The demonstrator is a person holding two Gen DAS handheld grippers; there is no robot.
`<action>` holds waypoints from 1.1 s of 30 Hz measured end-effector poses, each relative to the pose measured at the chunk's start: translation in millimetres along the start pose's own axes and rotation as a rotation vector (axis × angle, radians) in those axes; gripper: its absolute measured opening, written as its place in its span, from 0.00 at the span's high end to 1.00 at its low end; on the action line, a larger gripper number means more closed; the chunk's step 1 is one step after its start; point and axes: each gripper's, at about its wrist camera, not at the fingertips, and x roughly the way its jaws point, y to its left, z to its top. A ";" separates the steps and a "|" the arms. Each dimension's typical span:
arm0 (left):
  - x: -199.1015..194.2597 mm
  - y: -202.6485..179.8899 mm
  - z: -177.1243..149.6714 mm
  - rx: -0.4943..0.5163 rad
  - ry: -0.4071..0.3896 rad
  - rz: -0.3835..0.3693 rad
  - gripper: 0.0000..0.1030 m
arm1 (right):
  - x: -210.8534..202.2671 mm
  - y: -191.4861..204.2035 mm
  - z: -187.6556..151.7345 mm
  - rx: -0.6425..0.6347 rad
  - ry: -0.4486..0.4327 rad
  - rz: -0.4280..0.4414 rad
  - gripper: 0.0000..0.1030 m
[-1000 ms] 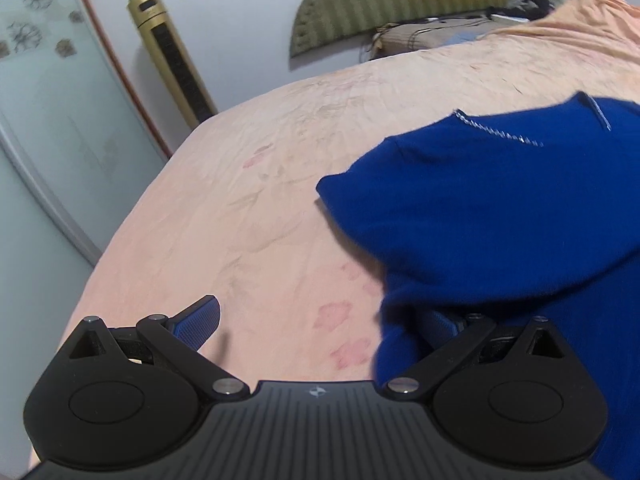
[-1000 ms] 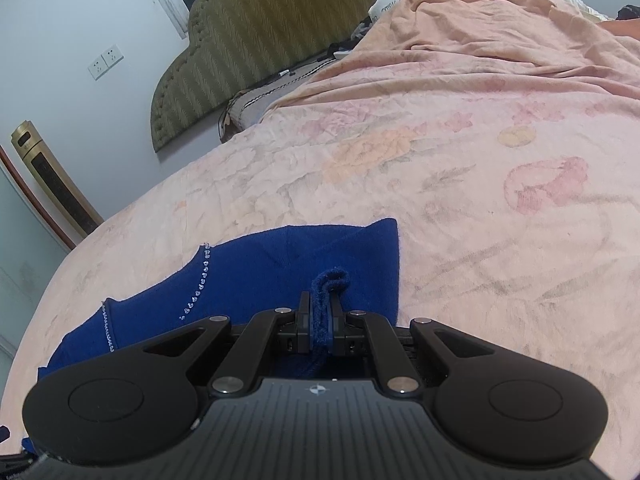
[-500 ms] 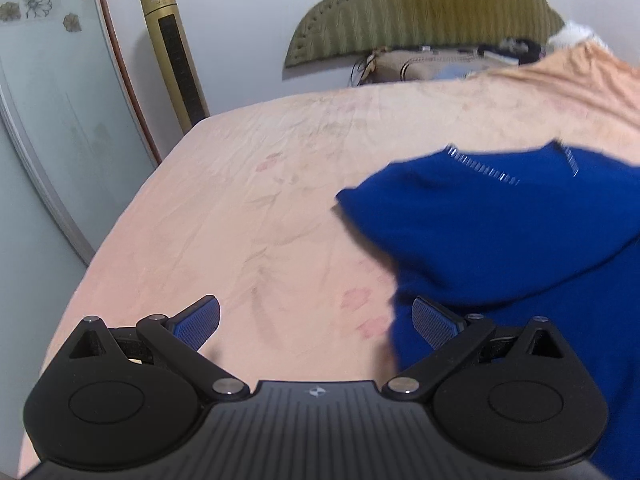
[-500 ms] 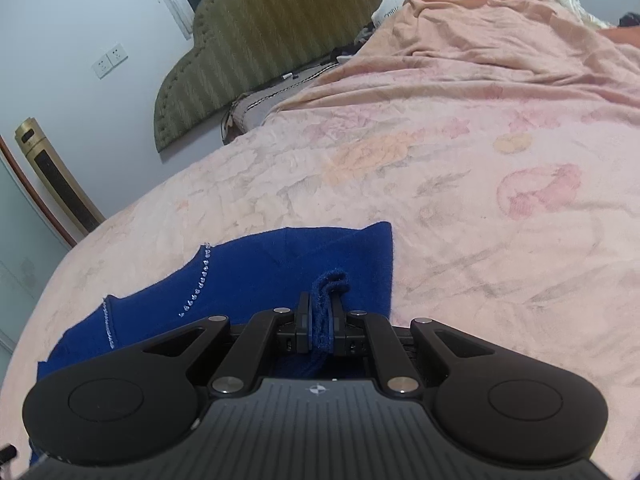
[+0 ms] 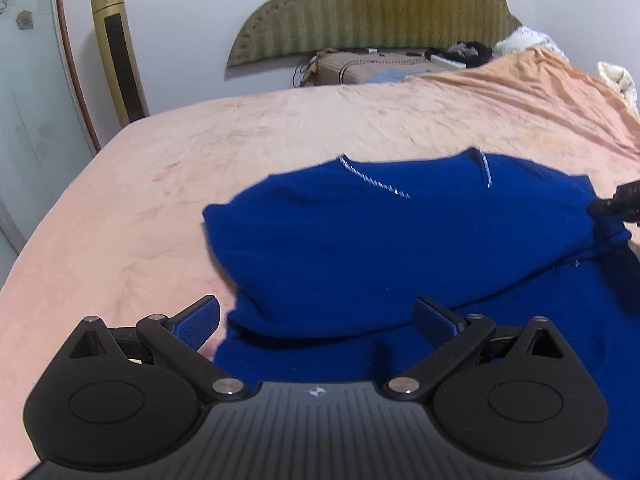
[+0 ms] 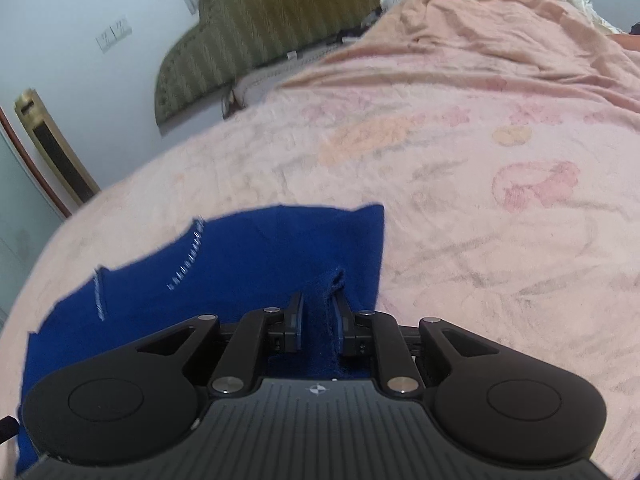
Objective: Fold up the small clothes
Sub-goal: 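Lay the held fabric on the sweater and open the right gripper, then move both grippers to the sweater's hem edge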
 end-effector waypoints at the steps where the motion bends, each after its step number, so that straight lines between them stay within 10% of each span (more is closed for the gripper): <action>1: -0.3 -2.6 -1.3 0.002 0.004 0.003 0.00 | -1.2 -0.8 -0.4 0.004 -0.001 0.008 0.76; 33: -30.5 5.3 -42.2 -0.051 0.055 -0.029 0.00 | -78.9 -2.4 -59.9 -0.105 0.048 0.059 0.47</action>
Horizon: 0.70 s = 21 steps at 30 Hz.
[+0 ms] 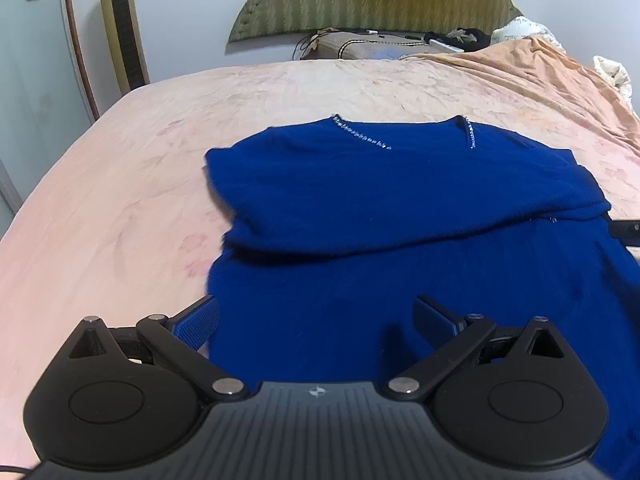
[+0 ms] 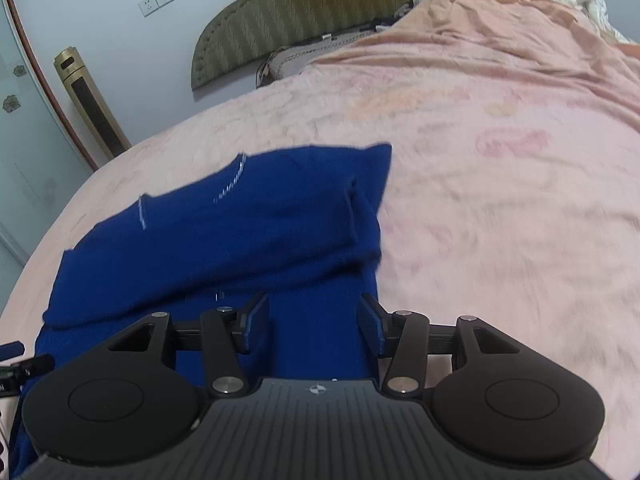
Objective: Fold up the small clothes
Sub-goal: 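Move both grippers to the sweater's hem edge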
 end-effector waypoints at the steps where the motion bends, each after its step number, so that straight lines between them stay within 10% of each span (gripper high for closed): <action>1: -3.2 5.2 -3.5 -0.006 0.002 -0.003 0.00 | -3.2 -2.4 -3.5 0.000 0.005 0.002 0.47; 21: -32.1 56.6 -55.8 -0.191 0.138 -0.320 0.01 | -61.3 -3.9 -62.3 -0.158 0.154 0.108 0.42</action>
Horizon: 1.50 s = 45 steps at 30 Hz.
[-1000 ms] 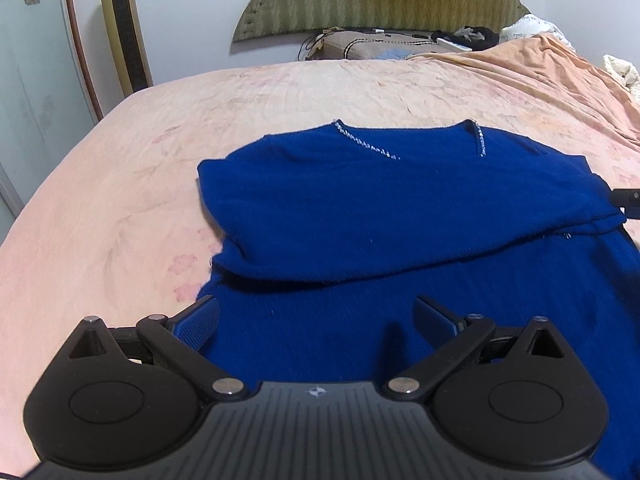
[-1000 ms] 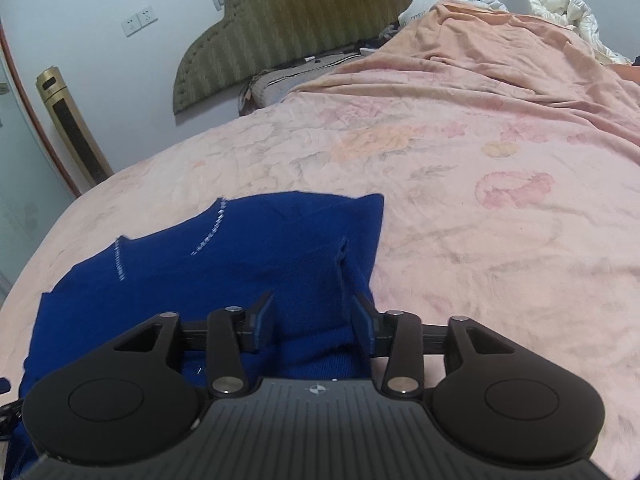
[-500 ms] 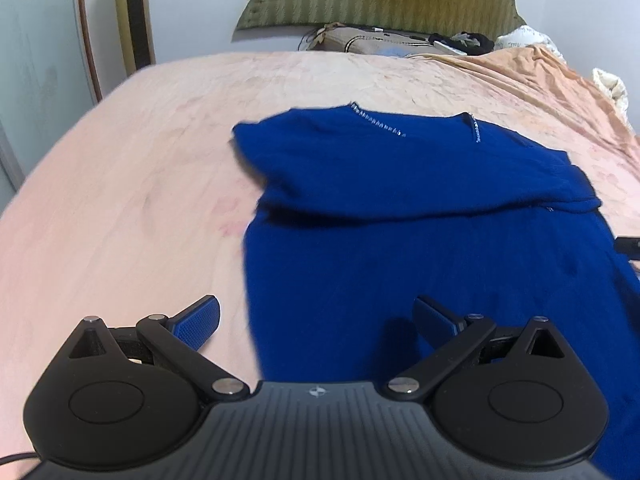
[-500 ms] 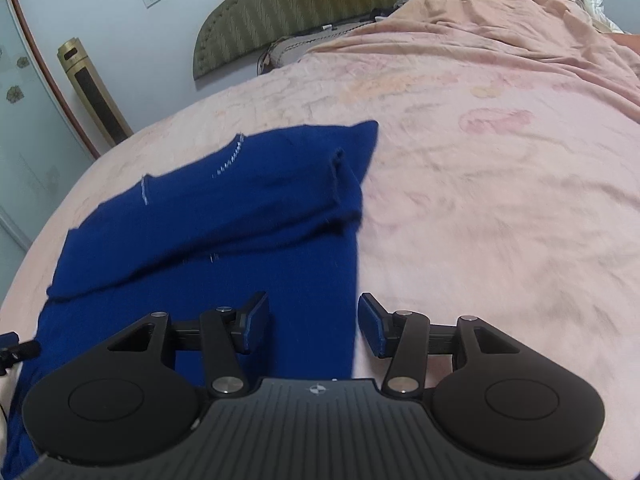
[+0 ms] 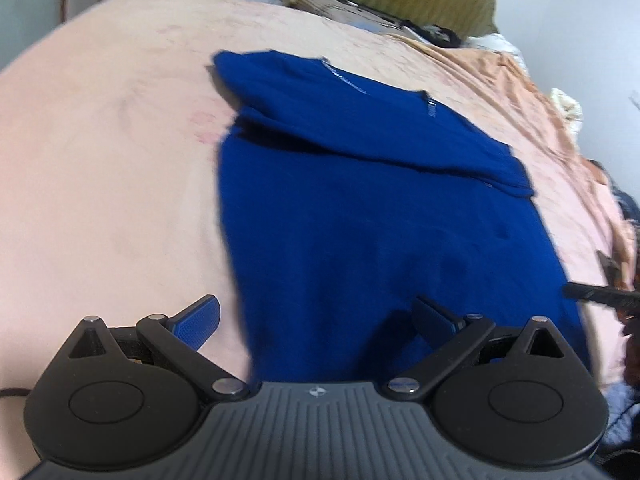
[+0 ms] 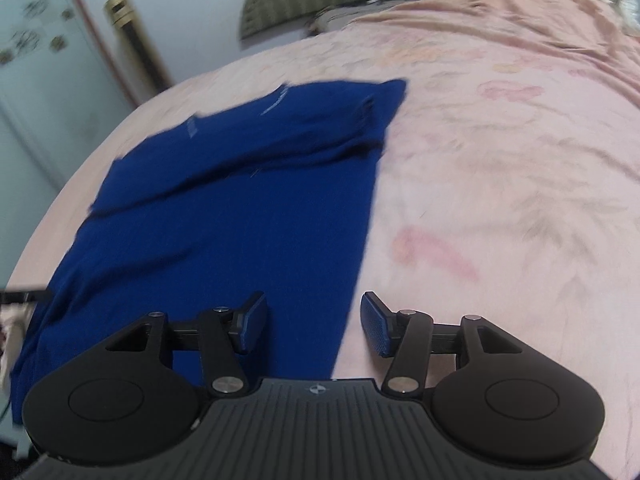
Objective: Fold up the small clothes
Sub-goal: 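Move both grippers to the sweater's hem edge, then grasp the blue sweater's hem with the left gripper while the right gripper grasps it too, then lift the held hem with both grippers and fold it toward the neckline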
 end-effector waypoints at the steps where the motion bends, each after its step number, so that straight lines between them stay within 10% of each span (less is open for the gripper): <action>1: 0.4 -4.3 -0.1 0.009 0.011 -0.026 0.02 | -0.9 5.5 -4.0 -0.029 0.006 0.004 0.42; 6: 8.1 -24.4 0.2 0.067 0.054 -0.036 0.48 | -3.3 28.6 -15.8 -0.133 0.017 0.019 0.48; 9: 11.8 -30.1 4.1 0.081 0.059 -0.003 0.74 | -2.5 28.7 -13.6 -0.116 0.006 0.010 0.75; 13: 10.8 -33.6 11.5 0.072 0.037 -0.005 0.85 | -6.2 19.6 -2.8 -0.076 -0.035 0.006 0.90; 23: 24.8 -46.9 44.3 0.098 -0.030 0.043 0.86 | 2.1 4.3 45.9 -0.052 -0.172 -0.098 0.98; 29: 18.5 -45.2 31.6 0.124 -0.010 0.039 0.76 | -3.7 -22.4 26.9 0.091 -0.082 0.031 0.56; 33: 7.3 -29.1 17.4 0.089 0.006 0.021 0.32 | -22.1 -36.0 -8.9 0.162 -0.013 0.066 0.56; 45: -33.6 -2.9 -34.8 0.036 0.135 -0.143 0.31 | -40.2 -34.9 -76.3 0.340 0.172 0.448 0.55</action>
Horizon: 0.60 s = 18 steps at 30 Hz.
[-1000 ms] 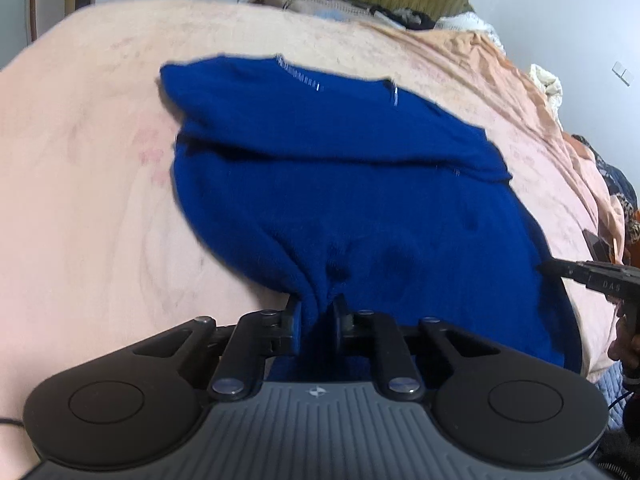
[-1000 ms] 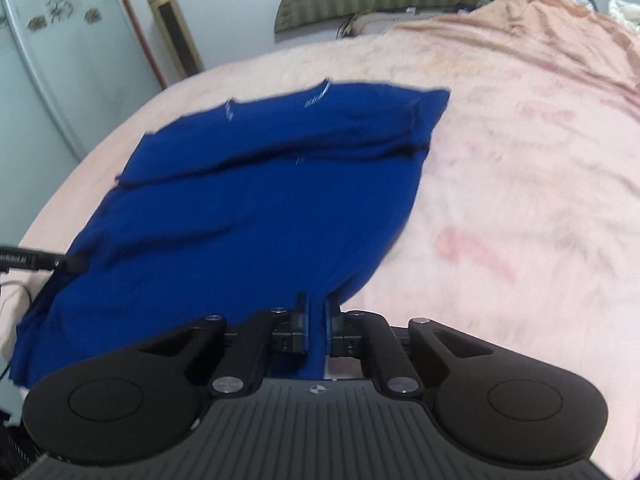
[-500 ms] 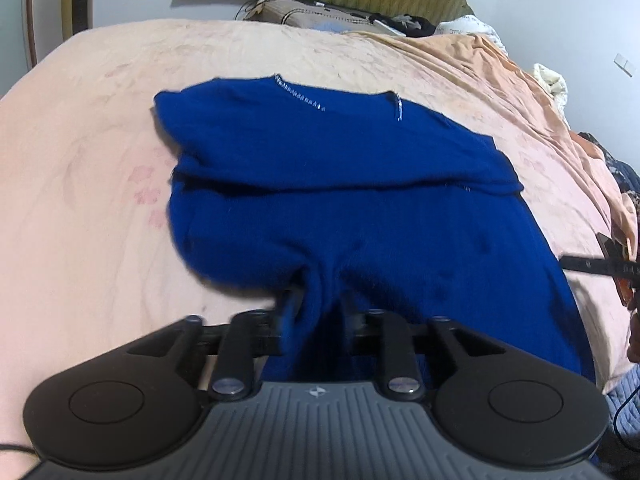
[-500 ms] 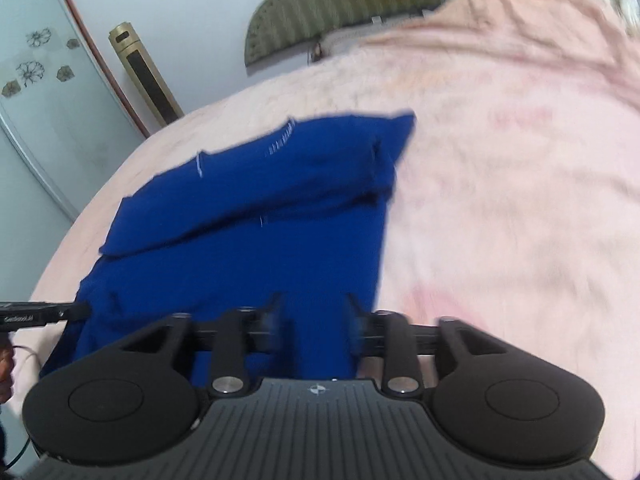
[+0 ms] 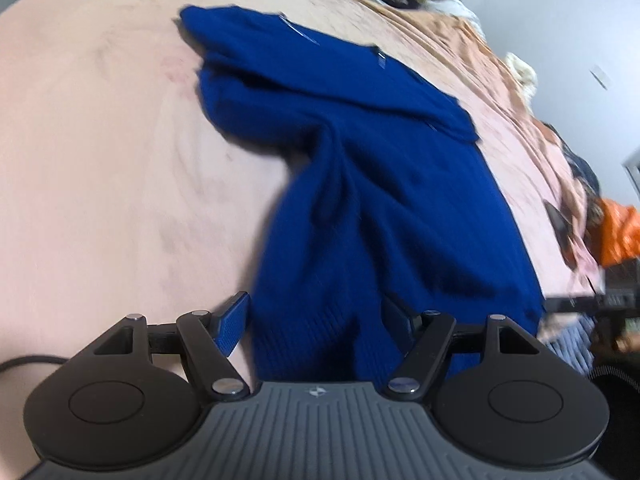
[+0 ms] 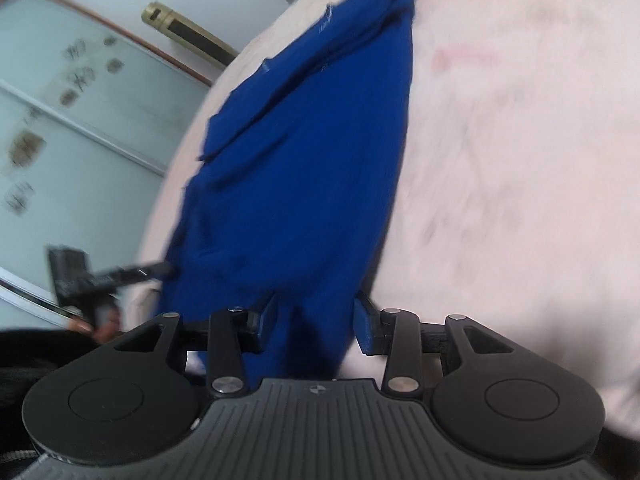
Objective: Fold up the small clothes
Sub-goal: 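Lift the held hem with both grippers and fold it toward the neckline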
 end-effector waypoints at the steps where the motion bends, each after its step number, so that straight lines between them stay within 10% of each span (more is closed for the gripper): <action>1: -1.3 -2.3 -3.6 0.013 0.017 -0.020 0.31 | 0.5 -0.1 -3.2 0.004 0.011 0.018 0.55; 9: 5.3 -10.7 -12.7 -0.024 0.035 -0.143 0.32 | 33.0 24.9 -18.2 -0.031 0.098 0.120 0.53; 14: 13.7 -28.4 -14.9 0.027 0.056 -0.103 0.84 | 41.4 42.5 -19.5 -0.105 0.096 0.073 0.81; 18: 5.4 -36.0 -18.3 0.055 0.035 -0.071 0.89 | 31.5 60.7 -18.4 -0.208 0.095 0.002 0.84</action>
